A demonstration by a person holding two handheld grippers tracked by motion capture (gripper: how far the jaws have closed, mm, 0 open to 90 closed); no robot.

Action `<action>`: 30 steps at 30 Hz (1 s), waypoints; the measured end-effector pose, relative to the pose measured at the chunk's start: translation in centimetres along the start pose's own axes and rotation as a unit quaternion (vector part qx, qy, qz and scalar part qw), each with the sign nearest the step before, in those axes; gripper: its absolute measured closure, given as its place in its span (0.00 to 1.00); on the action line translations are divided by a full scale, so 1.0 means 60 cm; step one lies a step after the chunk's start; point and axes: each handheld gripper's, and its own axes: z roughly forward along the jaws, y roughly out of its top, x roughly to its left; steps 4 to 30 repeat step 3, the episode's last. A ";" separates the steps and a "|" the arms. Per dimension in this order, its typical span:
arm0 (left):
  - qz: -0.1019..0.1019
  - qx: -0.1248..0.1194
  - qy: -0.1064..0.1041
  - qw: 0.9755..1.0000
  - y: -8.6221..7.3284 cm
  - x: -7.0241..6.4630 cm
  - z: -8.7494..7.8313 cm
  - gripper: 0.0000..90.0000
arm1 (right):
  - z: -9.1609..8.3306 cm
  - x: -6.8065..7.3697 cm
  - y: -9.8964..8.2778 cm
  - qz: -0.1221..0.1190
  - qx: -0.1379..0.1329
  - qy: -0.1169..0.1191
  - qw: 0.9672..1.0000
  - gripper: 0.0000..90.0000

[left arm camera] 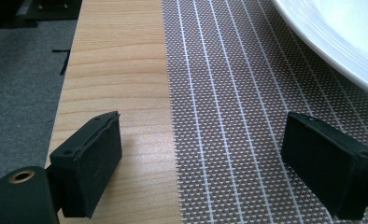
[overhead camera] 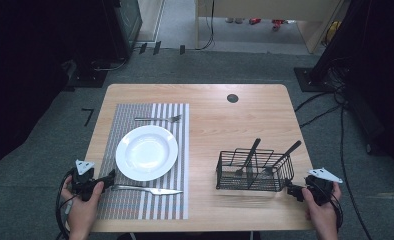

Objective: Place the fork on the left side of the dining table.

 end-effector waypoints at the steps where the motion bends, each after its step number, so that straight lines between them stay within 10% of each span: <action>1: 0.000 0.000 0.000 1.000 0.000 0.000 0.000 0.14 | 0.000 0.000 0.000 0.000 0.000 0.000 1.000 0.01; 30: 0.000 0.000 0.000 1.000 0.000 0.000 0.000 0.14 | 0.000 0.000 0.000 0.000 0.000 0.000 1.000 0.01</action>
